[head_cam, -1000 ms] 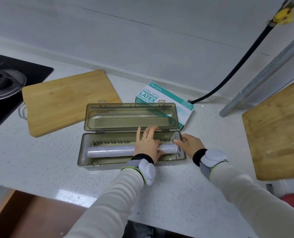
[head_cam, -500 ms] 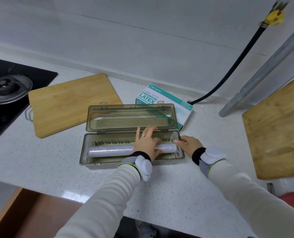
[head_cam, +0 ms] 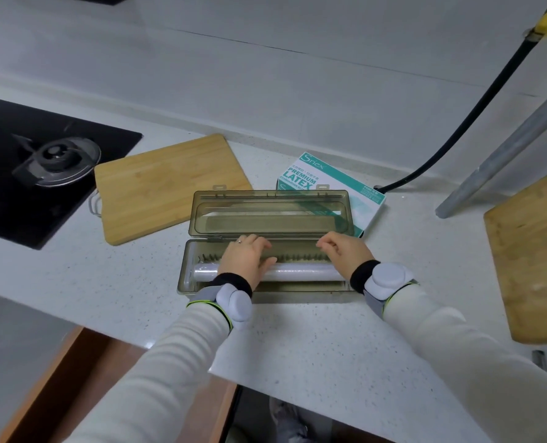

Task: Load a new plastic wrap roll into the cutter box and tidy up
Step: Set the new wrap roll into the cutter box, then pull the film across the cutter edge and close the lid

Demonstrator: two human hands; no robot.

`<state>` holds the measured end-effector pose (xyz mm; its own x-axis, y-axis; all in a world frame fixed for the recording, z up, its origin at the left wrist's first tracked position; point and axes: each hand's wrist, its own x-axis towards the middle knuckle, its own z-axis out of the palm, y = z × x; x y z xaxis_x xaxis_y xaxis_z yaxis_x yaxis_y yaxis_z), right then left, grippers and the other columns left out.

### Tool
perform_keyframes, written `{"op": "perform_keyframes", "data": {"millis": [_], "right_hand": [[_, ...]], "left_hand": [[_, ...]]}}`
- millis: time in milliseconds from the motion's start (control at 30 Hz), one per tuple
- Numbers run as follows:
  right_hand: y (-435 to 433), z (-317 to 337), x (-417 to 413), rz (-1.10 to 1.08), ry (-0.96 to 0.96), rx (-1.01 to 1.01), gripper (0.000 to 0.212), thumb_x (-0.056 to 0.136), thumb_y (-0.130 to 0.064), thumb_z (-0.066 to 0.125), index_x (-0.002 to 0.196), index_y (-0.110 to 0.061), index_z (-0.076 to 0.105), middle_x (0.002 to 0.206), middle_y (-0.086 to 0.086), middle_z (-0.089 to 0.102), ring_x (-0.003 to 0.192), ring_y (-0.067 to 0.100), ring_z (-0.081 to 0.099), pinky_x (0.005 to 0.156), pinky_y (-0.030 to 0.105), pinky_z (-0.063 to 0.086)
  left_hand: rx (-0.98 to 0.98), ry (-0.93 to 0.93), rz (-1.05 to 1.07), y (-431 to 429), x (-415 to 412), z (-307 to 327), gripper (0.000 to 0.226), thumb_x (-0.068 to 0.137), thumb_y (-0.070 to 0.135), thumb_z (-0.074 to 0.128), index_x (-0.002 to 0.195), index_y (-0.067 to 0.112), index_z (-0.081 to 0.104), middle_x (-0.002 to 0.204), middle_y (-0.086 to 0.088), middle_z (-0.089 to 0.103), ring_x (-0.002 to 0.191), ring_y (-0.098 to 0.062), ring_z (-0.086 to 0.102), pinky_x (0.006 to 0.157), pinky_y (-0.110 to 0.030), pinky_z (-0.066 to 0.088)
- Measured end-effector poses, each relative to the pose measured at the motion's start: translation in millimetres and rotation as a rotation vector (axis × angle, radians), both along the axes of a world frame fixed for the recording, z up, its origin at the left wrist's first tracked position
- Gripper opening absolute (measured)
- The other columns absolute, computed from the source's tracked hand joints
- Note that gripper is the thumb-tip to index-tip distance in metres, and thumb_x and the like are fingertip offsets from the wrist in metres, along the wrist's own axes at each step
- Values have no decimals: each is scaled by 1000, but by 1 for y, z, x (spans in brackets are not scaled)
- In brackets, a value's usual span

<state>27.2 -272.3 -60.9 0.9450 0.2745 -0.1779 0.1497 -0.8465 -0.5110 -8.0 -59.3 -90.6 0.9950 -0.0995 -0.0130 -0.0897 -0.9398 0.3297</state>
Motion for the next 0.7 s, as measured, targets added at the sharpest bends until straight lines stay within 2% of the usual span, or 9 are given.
{"op": "perform_keyframes", "data": {"millis": [167,267,333,500,700], "right_hand": [[9,-9,0,43,98,-64,31,99,-15,36,115,-10,62,119,6,66,111,23,59,97,30,44],[14,-12,0,57,107,-89,31,100,-16,36,118,-12,61,121,5,65,112,23,59,97,29,44],[18,-14,1,71,124,-98,32,100,-17,36,119,-12,60,122,5,64,113,23,58,95,28,44],[25,-18,2,99,149,-132,31,99,-20,36,119,-13,59,120,6,64,110,23,58,91,29,44],[29,-20,2,128,147,-114,30,98,-18,39,117,-9,60,119,7,64,109,23,58,91,27,43]], "left_hand": [[88,81,84,28,-5,1,38,96,41,42,125,19,52,124,-1,61,116,-22,52,96,-35,42],[231,218,50,38,-4,0,44,96,49,35,124,18,50,122,-4,61,116,-25,52,96,-36,39],[255,308,29,42,-3,-2,50,94,54,34,123,16,51,121,-7,61,115,-27,52,97,-37,38],[136,382,-10,43,0,-3,46,93,51,43,120,16,55,121,-7,58,113,-27,52,96,-38,44],[-33,317,66,42,3,-2,16,93,22,51,105,15,59,114,-6,57,104,-24,54,91,-33,46]]}}
